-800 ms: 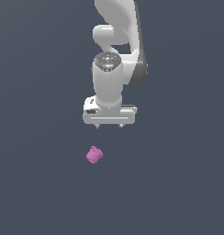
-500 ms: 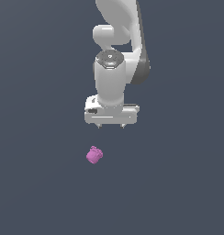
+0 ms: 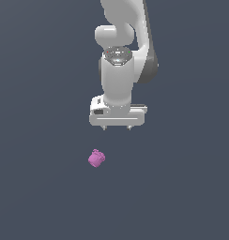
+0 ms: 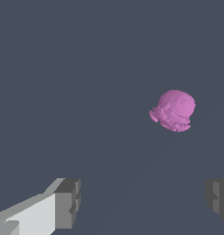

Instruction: Pick up the object and move it to a goal position.

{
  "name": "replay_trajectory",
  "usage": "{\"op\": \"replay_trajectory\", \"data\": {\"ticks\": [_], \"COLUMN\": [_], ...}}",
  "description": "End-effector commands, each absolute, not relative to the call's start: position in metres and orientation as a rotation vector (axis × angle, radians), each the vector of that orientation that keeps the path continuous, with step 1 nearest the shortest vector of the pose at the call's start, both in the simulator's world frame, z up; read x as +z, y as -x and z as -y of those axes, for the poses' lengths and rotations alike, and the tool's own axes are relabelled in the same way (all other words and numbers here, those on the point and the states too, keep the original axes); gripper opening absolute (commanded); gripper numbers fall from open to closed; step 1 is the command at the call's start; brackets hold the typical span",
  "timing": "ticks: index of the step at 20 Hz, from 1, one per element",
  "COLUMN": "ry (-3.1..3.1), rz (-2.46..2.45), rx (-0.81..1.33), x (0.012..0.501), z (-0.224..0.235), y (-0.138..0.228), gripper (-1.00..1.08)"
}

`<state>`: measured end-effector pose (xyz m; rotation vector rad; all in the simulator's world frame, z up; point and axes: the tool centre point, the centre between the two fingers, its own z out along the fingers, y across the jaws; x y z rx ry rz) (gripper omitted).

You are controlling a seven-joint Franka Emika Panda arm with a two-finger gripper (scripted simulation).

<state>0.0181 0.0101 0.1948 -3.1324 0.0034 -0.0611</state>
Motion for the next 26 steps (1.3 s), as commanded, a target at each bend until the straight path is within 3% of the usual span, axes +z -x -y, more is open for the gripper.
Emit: {"op": "replay_trajectory", "data": {"ticks": [1,26], "ry": [3.131,3.02], "rz": [-0.033,-0.861], "rx": [-0.058,-0.001], "x": [0.192,0.094], "z": [-0.007,0.084], "y": [-0.021,-0.083], "gripper": [1.0,1.0]}}
